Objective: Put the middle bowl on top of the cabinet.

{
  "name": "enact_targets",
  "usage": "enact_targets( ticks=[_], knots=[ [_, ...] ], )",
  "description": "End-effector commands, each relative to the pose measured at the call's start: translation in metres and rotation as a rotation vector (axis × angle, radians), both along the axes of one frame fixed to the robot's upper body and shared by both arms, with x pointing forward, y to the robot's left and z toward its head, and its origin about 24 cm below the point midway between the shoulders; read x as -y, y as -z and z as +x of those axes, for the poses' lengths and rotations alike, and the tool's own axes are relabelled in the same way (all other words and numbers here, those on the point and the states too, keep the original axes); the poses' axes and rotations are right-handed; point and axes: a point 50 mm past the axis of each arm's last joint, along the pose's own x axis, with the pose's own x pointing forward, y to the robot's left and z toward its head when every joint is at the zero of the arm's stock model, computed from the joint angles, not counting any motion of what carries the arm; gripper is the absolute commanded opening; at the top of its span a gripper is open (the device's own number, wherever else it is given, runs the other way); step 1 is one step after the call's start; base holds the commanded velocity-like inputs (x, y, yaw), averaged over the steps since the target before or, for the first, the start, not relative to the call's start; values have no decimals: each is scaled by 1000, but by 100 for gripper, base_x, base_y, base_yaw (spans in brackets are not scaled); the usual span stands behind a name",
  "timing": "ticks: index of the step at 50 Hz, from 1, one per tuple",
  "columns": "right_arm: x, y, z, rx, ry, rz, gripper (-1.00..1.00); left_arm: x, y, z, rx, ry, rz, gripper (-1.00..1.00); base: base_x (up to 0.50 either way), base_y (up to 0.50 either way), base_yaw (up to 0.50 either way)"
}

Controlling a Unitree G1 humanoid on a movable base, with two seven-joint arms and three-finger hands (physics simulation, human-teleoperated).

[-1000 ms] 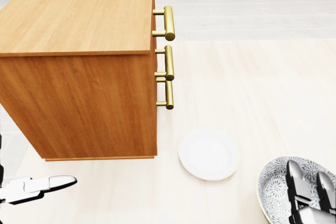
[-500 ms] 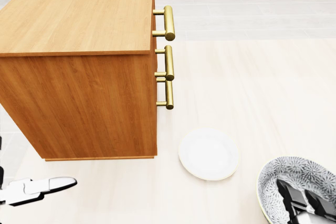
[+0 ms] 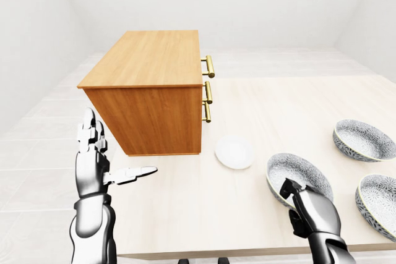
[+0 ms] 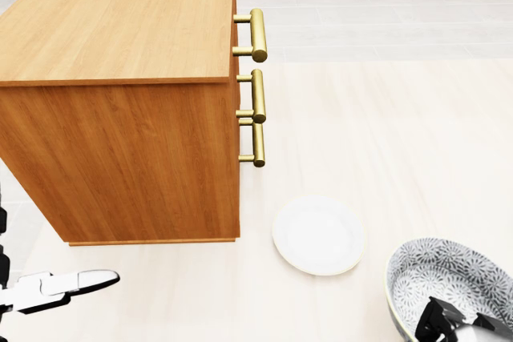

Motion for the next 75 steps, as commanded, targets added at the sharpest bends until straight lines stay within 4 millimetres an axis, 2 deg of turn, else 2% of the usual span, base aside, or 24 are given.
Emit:
enact_targets(
  ticks=[1,16,25,31,51,57,62,66,75],
  knots=[
    [-1,-5,1,12,-4,-16,-100,1,0,1,8,27,-23,100,0,0,0],
    [-3,-10,3,43,-6,-8,-100,-1,1,3,7,21,-23,100,0,0,0],
    [-8,-35,14,160,-15,86,-100,-3,-1,1,11,17,-26,100,0,0,0],
    [-14,-52,19,227,-44,134,-100,-7,-13,-5,63,10,-16,100,0,0,0],
    [-24,-77,29,304,-124,161,-100,-7,-22,-12,98,3,-3,100,0,0,0],
    [-22,-86,37,312,-120,171,-100,-6,-21,-13,97,6,-3,100,0,0,0],
    [-18,-92,56,319,-95,179,-100,-6,-20,-13,93,6,-4,100,0,0,0],
    [-18,-96,61,331,-87,174,-100,-6,-19,-12,89,7,-6,100,0,0,0],
    [-33,-115,76,371,-186,147,-100,-7,-17,-10,77,5,-12,100,0,0,0]
  ],
)
